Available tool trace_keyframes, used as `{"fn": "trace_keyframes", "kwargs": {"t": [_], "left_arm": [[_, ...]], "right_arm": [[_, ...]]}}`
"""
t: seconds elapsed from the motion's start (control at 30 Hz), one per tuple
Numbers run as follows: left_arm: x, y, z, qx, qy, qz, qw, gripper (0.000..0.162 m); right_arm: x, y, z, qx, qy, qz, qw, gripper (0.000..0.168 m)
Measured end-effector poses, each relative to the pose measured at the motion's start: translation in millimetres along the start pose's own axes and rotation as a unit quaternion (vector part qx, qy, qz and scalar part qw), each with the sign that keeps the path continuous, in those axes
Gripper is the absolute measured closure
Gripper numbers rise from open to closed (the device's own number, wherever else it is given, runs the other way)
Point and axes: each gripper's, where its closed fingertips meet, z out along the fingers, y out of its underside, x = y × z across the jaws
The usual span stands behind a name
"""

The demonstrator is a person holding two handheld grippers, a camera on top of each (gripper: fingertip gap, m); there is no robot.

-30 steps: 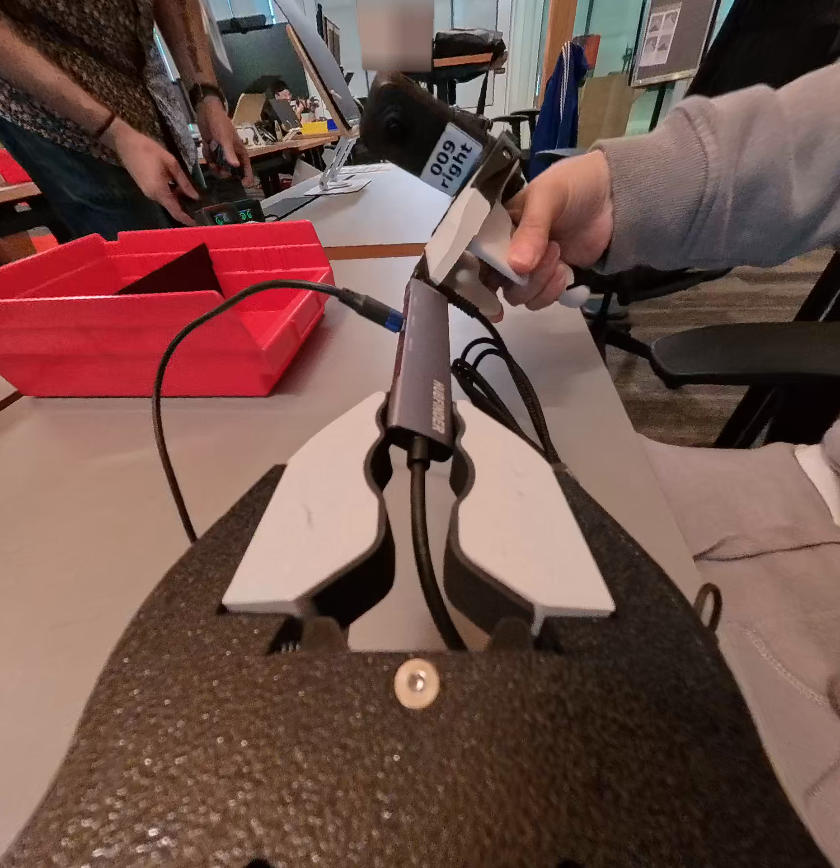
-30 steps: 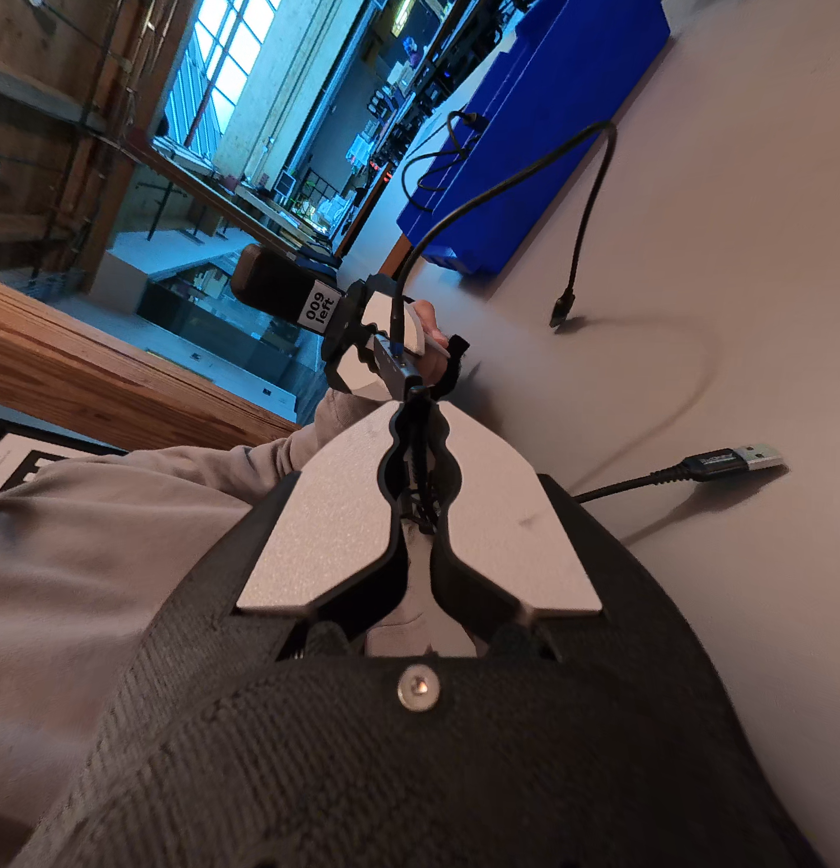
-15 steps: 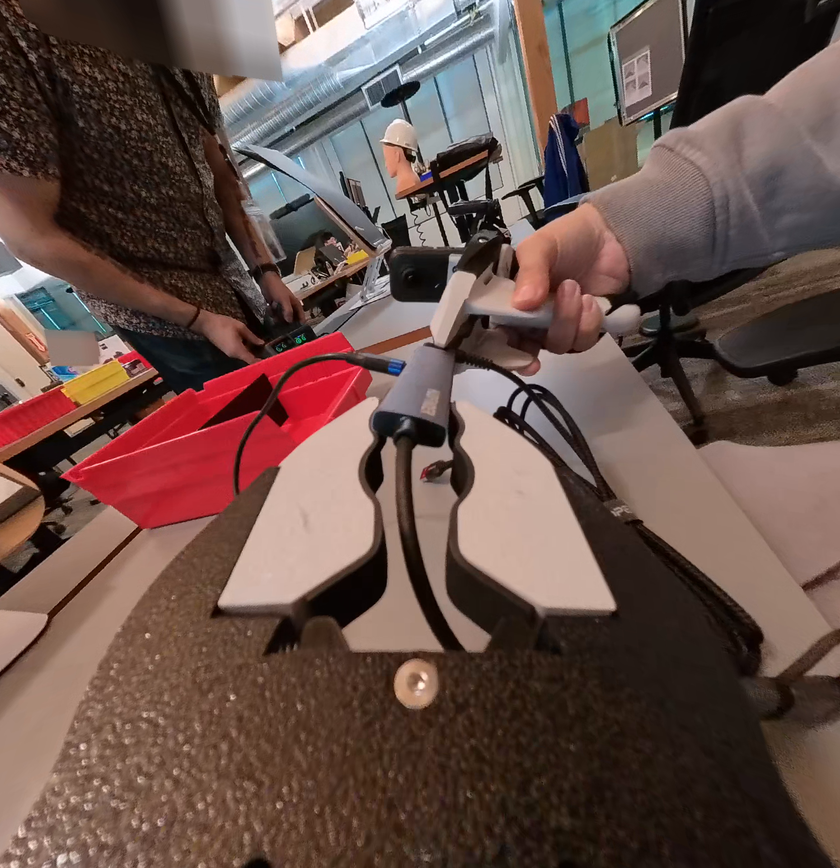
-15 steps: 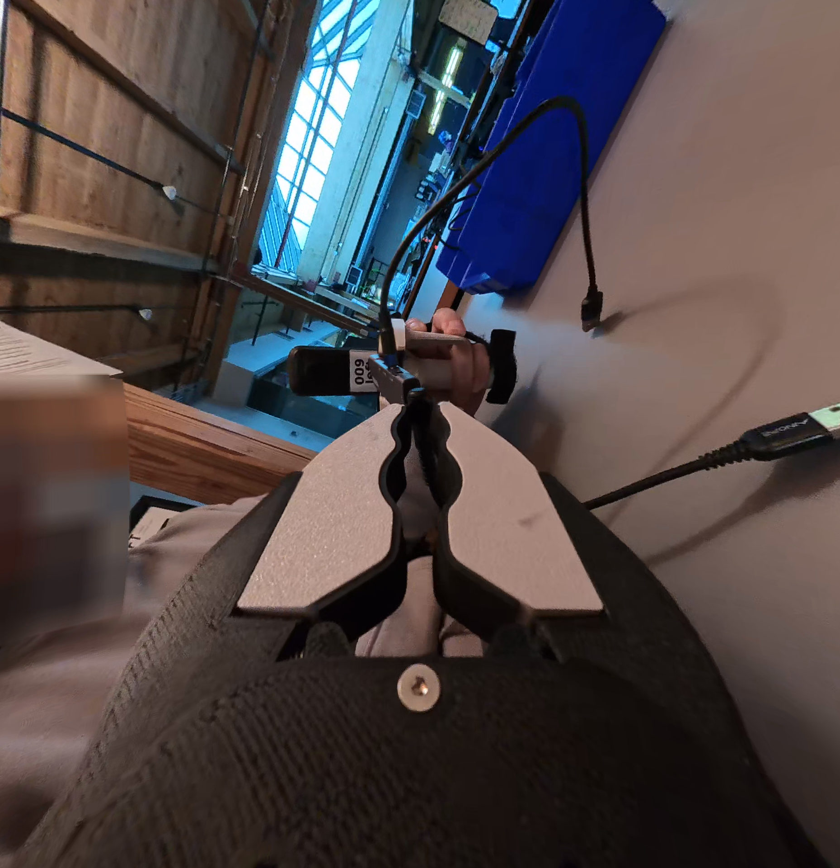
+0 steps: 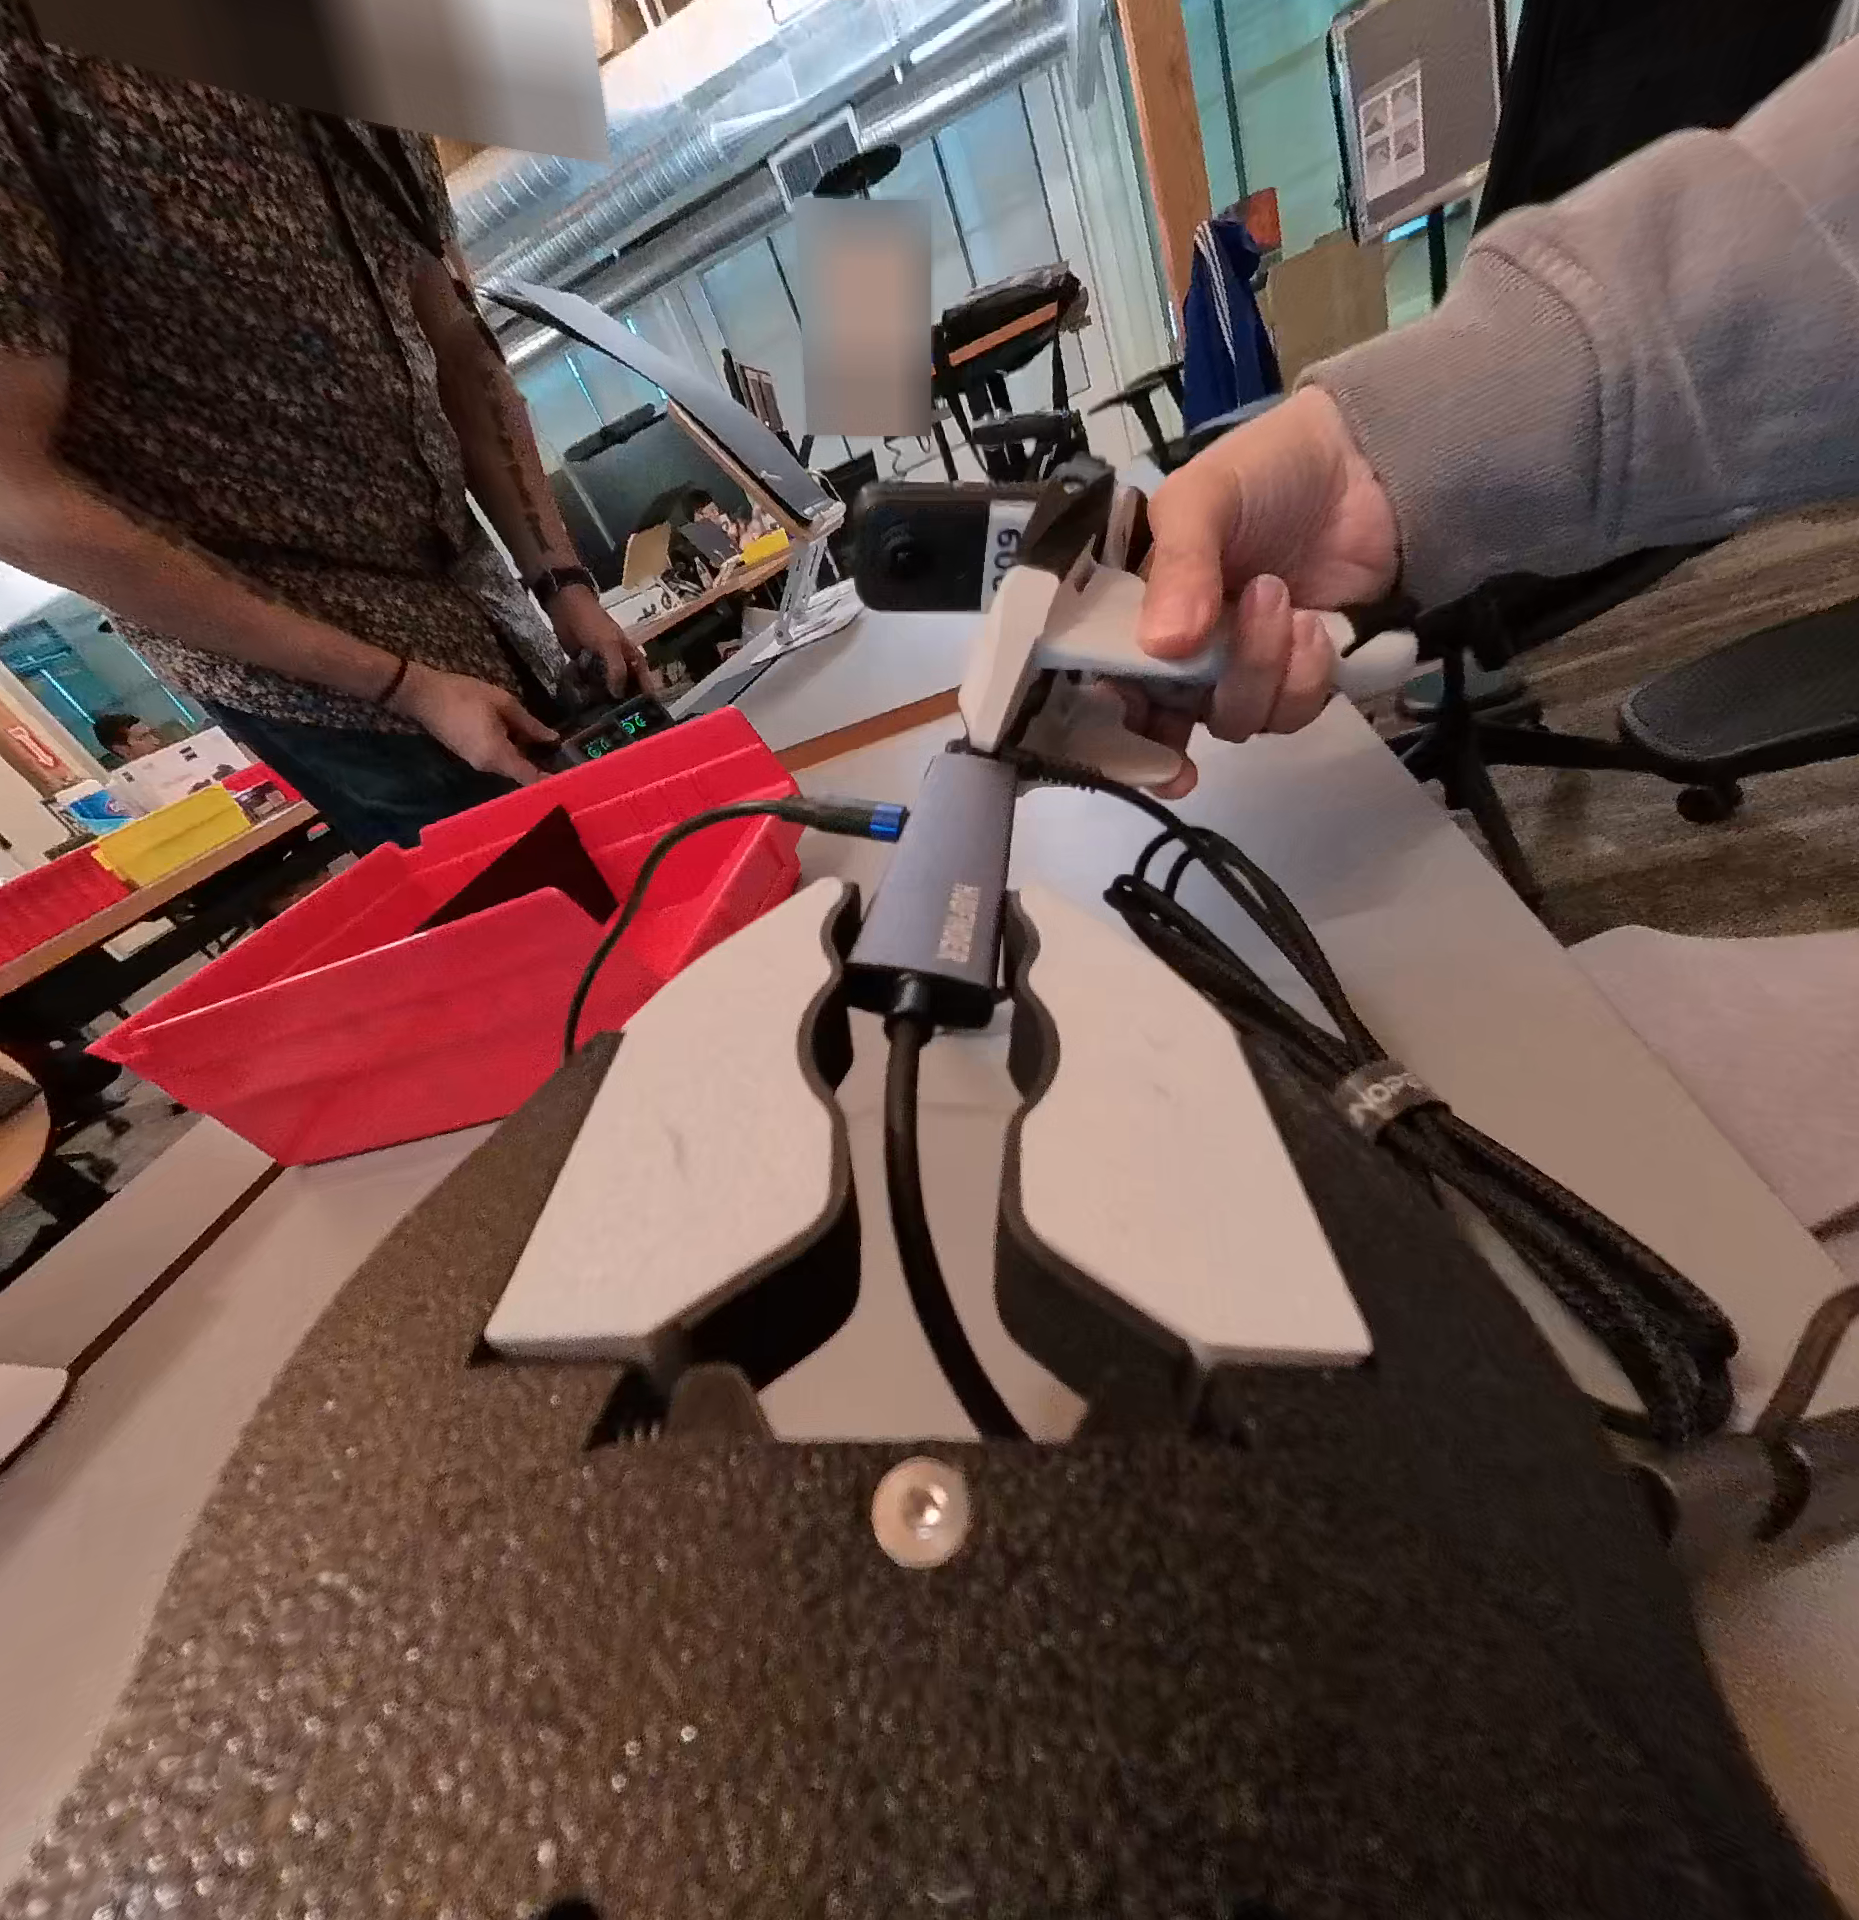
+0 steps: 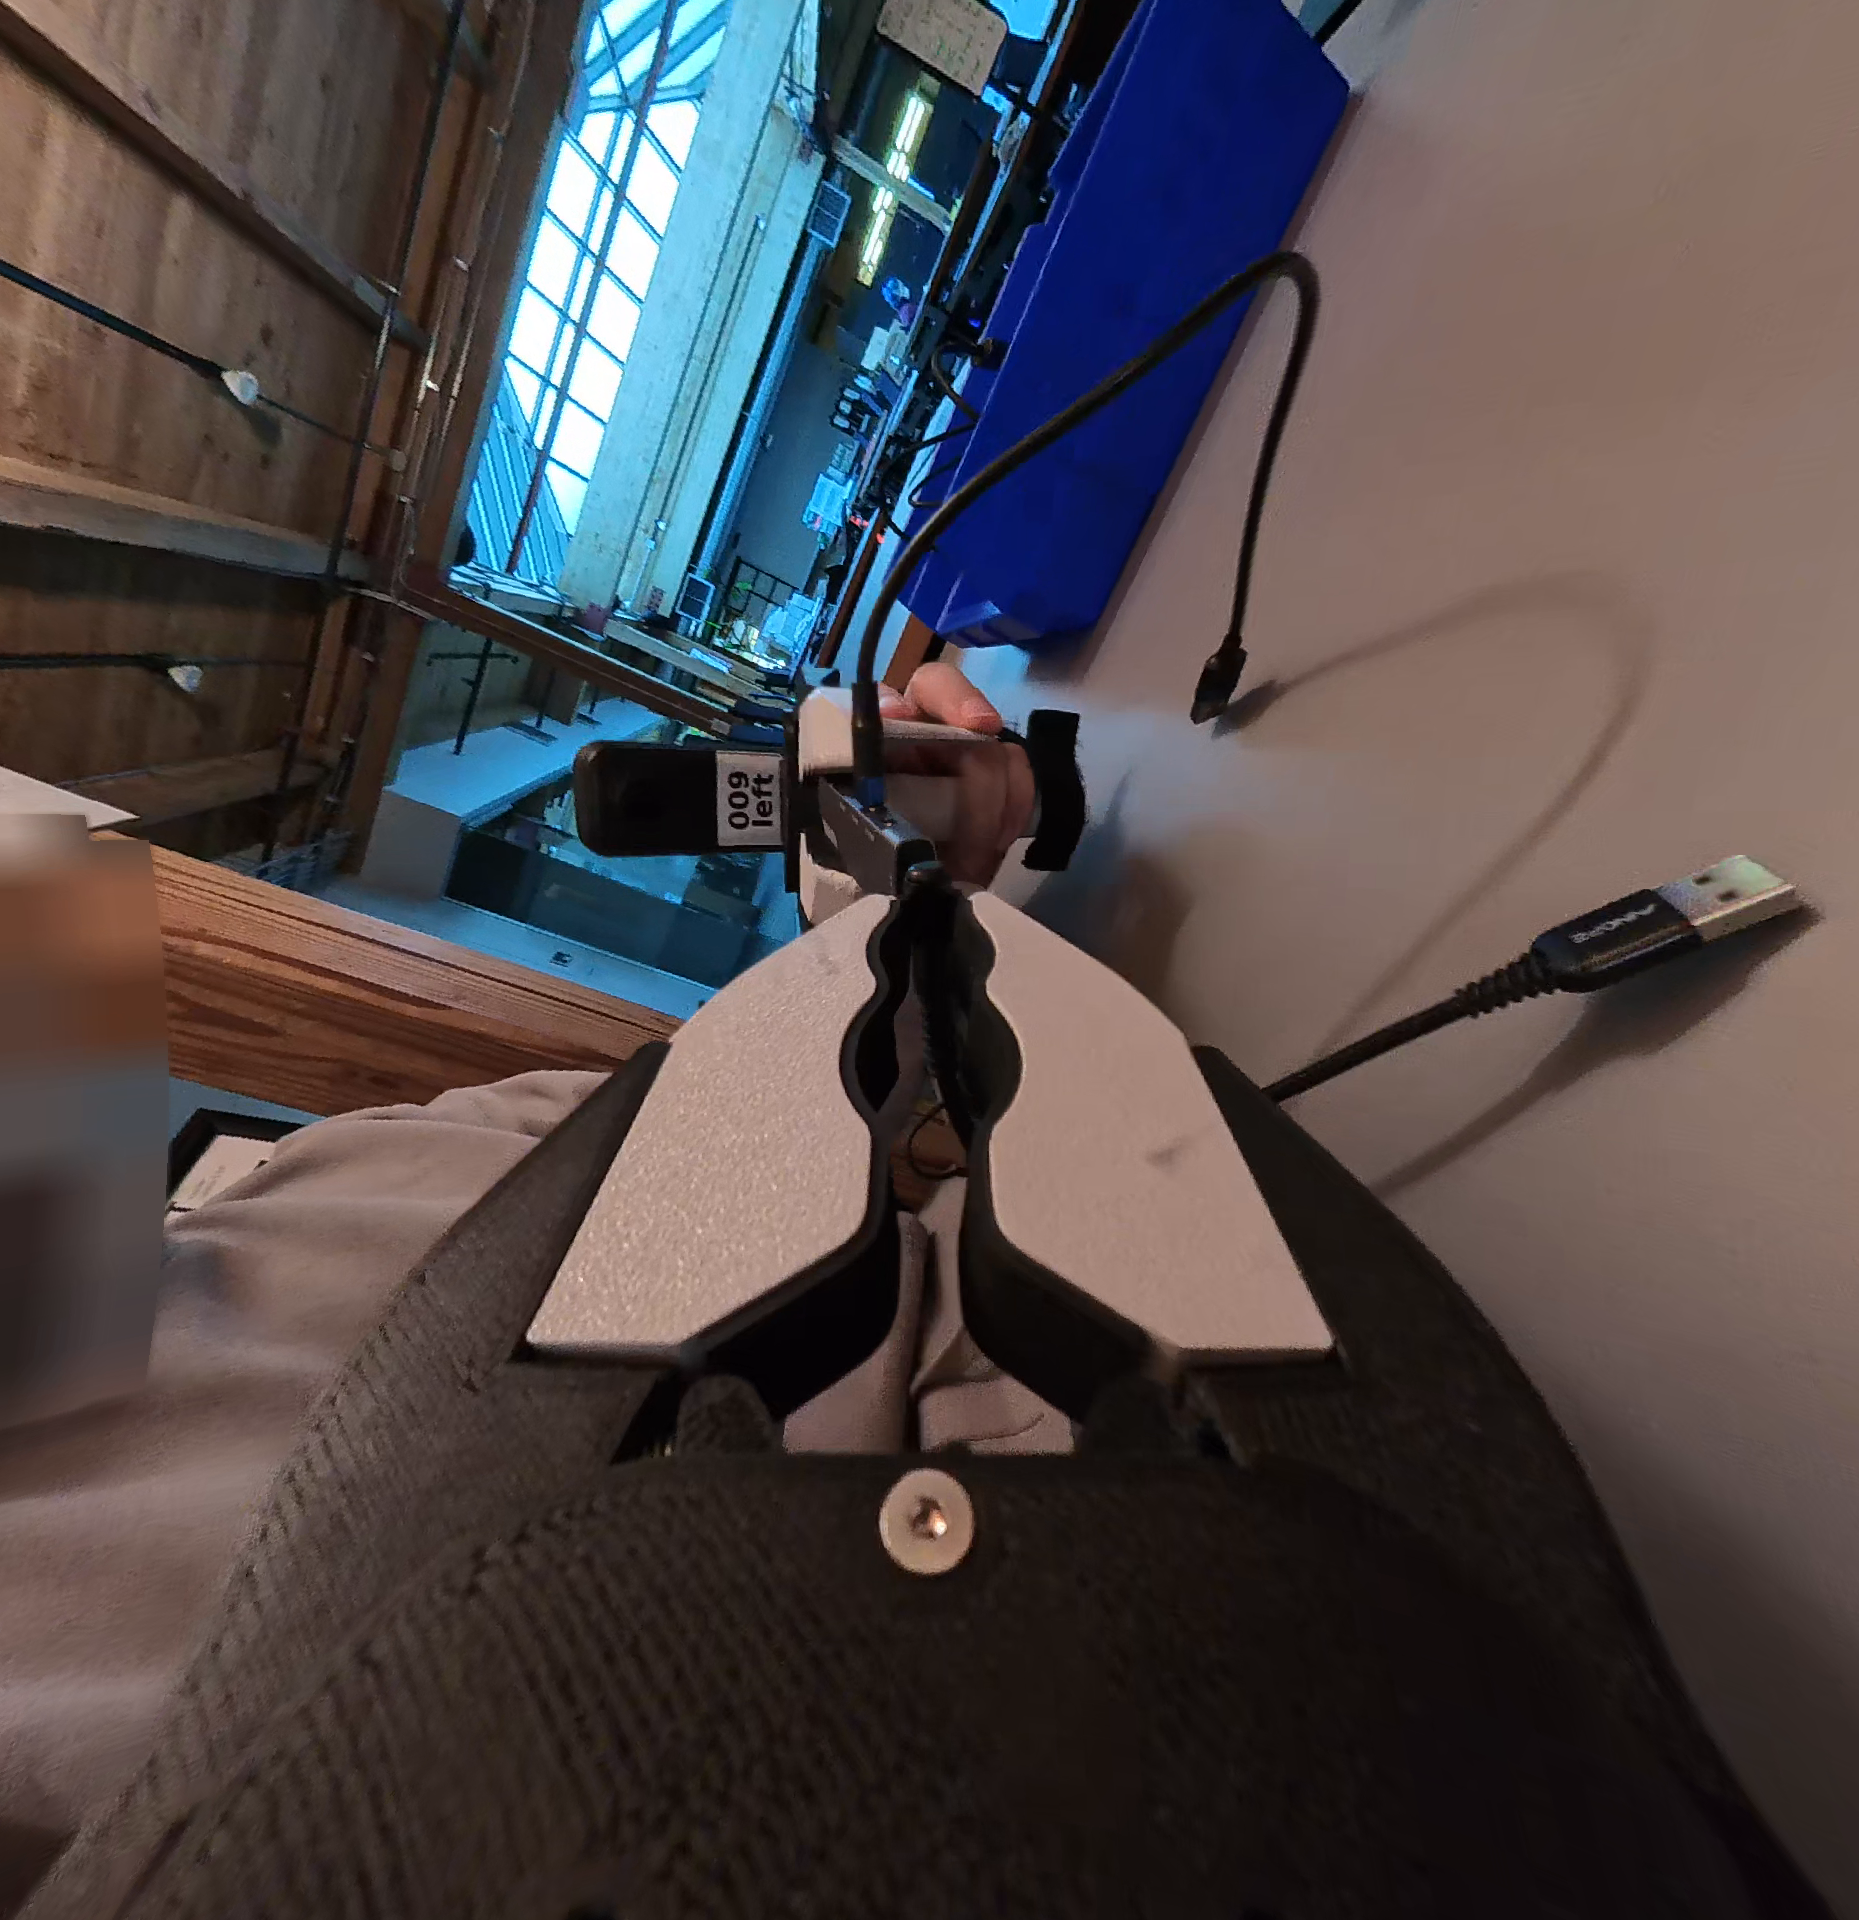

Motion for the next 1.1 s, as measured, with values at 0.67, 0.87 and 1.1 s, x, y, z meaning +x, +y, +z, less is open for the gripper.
{"fn": "trace_keyframes", "kwargs": {"t": [0.67, 0.87, 1.1], "left_arm": [[1.6, 10.3, -0.3, -0.031, 0.037, -0.065, 0.997, 0.138], [4.1, 8.3, 0.1, -0.046, 0.051, -0.063, 0.996, 0.137], [4.4, 4.2, -1.9, -0.040, 0.060, -0.061, 0.996, 0.138]], "right_arm": [[0.6, 0.3, 2.3, -0.049, 0.022, -0.068, 0.996, 0.159], [-0.5, 5.4, -0.7, -0.087, 0.039, -0.096, 0.991, 0.159], [-10.5, 7.3, -0.6, -0.101, 0.028, -0.102, 0.989, 0.159]]}}
